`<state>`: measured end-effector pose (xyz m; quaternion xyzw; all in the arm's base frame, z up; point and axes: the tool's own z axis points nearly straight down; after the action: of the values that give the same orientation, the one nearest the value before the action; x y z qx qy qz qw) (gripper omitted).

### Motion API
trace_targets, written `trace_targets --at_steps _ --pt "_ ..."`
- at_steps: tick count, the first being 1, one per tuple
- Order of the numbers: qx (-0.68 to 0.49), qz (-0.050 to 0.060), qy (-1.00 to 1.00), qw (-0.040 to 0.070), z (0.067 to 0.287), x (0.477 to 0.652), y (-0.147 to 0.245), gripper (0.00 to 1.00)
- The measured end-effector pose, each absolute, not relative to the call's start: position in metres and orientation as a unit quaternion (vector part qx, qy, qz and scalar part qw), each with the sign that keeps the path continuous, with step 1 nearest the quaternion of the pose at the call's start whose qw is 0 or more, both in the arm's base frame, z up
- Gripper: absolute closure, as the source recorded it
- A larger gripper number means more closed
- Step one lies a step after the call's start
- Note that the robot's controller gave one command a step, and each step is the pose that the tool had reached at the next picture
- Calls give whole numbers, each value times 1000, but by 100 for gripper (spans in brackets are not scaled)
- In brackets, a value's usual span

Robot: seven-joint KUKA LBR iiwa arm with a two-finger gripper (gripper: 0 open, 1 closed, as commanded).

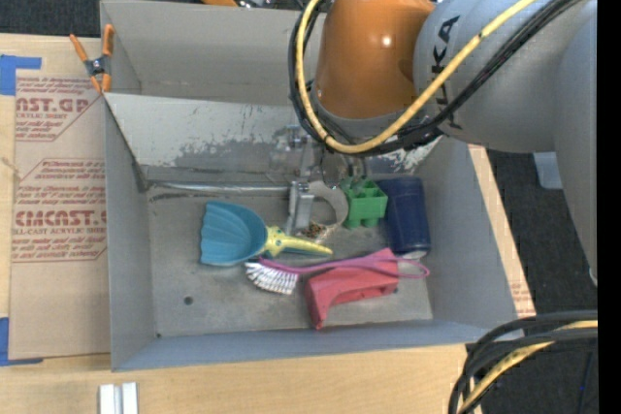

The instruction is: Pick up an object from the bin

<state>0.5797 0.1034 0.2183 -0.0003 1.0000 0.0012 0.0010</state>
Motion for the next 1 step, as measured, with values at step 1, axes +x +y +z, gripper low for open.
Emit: trace_targets --at_steps 1 --pt "0 1 1000 1 218 580 103 0"
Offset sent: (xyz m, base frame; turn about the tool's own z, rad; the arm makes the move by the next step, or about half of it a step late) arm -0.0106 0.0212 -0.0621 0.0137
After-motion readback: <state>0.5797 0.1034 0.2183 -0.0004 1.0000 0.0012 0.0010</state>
